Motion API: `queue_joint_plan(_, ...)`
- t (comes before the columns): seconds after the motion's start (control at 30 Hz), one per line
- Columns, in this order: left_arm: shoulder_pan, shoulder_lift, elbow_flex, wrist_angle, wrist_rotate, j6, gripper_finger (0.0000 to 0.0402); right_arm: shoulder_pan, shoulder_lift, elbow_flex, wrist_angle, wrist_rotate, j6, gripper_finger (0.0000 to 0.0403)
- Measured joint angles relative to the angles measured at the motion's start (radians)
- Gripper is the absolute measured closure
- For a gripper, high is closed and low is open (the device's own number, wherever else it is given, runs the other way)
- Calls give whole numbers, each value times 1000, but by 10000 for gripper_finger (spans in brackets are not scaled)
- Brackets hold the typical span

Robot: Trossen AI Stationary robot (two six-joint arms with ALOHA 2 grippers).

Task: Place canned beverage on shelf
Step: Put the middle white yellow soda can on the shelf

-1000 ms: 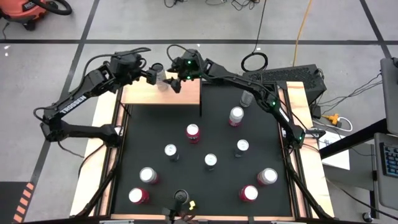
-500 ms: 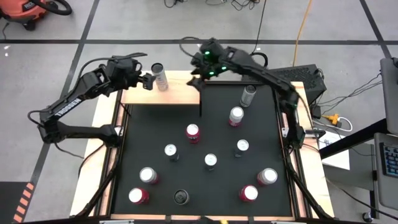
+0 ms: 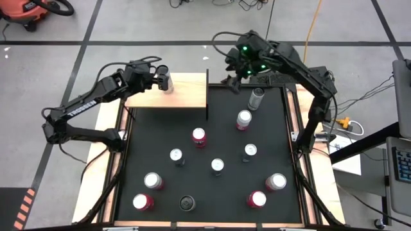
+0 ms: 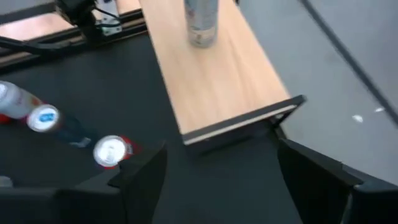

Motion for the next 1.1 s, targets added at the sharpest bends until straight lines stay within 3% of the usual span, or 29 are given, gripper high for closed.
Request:
queue_joint_plan(0.67, -1, 109, 0, 118, -69, 128, 14, -105, -20, 0, -17, -6, -140, 117)
queue_joint_plan(1.1, -2, 126, 0, 111, -133, 79, 117, -105, -20, 0, -25, -6, -166, 117)
